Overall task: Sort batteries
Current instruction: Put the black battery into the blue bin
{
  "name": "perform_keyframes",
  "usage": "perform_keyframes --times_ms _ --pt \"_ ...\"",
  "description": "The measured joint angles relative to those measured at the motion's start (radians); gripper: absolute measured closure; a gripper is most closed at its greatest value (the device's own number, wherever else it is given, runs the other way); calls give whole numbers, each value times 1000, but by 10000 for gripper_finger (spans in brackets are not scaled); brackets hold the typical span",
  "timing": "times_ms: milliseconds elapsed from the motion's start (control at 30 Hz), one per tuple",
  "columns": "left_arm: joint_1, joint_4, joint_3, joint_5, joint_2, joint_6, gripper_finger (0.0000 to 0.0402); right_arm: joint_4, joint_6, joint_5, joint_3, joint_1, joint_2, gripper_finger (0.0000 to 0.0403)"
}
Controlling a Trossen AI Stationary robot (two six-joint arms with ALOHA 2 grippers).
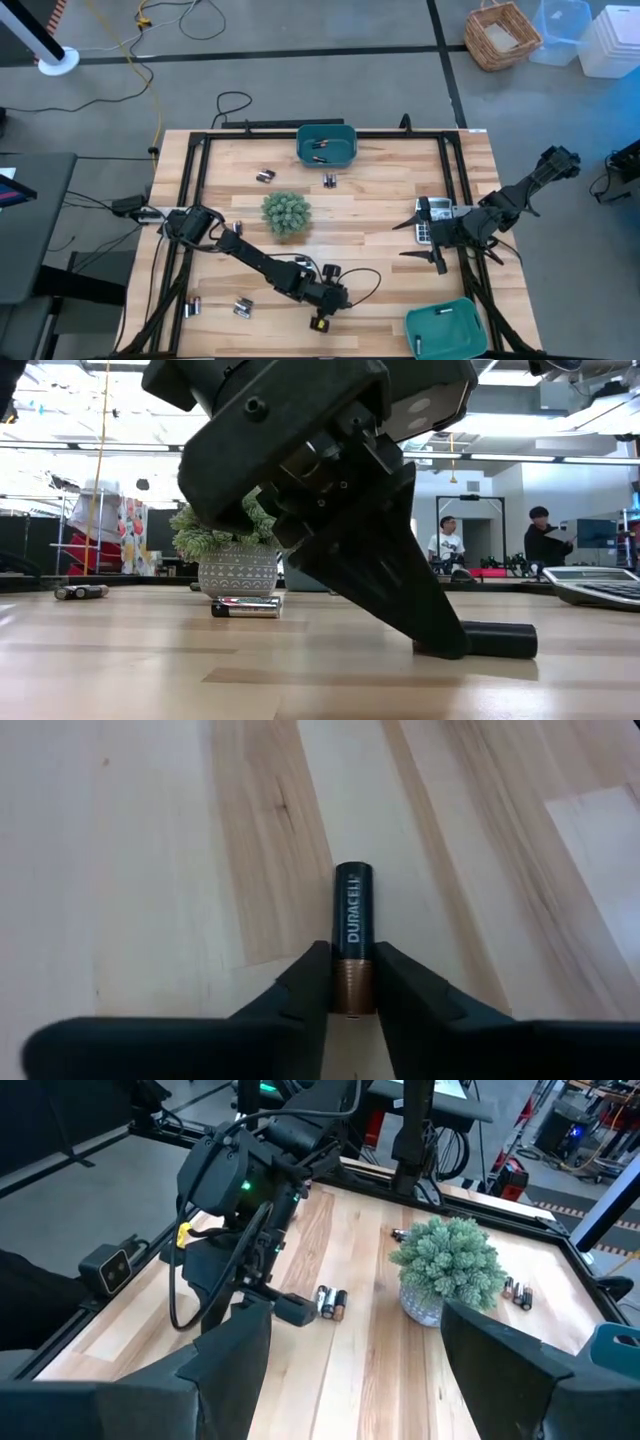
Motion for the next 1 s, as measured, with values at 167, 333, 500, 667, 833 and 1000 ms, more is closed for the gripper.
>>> perform_keyframes --times_ms 167,333,500,667,833,1000 --pt "2 -5 0 1 0 -1 357 0 0 0 0 0 0 97" --pt "3 2 -1 -1 1 -2 352 0 0 0 0 0 0 97" --pt "3 19 -2 0 0 10 357 0 0 0 0 0 0 97" --pt "4 66 -5 0 2 35 357 3 -4 0 0 2 -1 97" --pt "5 85 -5 -19 -2 42 357 16 -25 0 0 9 -11 97" --pt "17 116 -6 -41 -15 54 357 18 -26 0 0 9 -38 97"
